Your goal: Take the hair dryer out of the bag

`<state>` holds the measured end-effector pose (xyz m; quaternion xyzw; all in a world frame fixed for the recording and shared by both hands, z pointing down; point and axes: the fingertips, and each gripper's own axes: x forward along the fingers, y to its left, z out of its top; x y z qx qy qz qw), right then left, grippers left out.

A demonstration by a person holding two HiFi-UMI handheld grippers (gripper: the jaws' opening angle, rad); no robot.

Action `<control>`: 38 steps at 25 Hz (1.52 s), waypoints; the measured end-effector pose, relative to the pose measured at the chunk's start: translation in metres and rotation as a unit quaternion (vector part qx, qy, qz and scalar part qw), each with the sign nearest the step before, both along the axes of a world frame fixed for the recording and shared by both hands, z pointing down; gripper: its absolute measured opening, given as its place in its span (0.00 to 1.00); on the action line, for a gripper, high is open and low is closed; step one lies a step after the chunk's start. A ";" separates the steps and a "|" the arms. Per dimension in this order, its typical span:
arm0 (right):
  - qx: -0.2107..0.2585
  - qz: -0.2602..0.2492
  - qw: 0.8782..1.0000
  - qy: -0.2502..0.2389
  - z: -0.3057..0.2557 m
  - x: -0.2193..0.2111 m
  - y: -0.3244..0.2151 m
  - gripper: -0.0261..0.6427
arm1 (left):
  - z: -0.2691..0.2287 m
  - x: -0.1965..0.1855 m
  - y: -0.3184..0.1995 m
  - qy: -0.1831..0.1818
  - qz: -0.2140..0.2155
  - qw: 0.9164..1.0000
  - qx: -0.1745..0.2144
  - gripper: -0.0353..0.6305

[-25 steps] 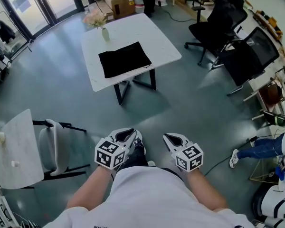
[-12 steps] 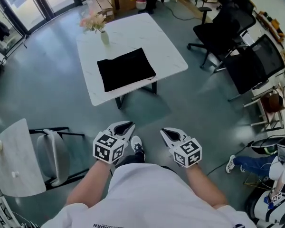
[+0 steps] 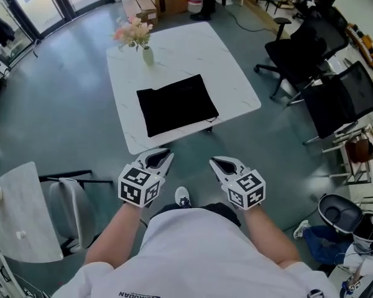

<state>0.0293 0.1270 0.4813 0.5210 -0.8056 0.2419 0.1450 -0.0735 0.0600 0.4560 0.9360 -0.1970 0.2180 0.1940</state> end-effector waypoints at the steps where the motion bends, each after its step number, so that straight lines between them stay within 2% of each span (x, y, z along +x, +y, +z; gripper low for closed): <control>1: 0.001 -0.003 1.000 0.001 -0.001 -0.002 -0.008 0.06 | 0.002 -0.002 -0.006 -0.001 -0.001 1.000 -0.001 0.13; 6: -0.007 -0.025 1.000 0.016 -0.004 -0.003 -0.029 0.06 | 0.005 -0.005 -0.021 0.004 -0.009 1.000 -0.012 0.13; 11: -0.011 -0.021 1.000 0.016 0.003 0.009 -0.051 0.06 | 0.017 -0.005 -0.037 -0.002 -0.017 1.000 -0.018 0.13; 17: -0.008 -0.042 0.999 0.015 0.010 0.026 -0.088 0.06 | 0.021 0.004 -0.070 -0.008 -0.045 0.999 -0.010 0.13; 31: -0.030 -0.131 0.991 -0.005 0.032 0.110 -0.199 0.06 | 0.031 0.087 -0.158 -0.042 -0.129 0.991 -0.020 0.13; 38: -0.050 -0.180 0.982 -0.008 0.047 0.147 -0.240 0.06 | 0.036 0.114 -0.186 -0.063 -0.186 0.980 -0.028 0.13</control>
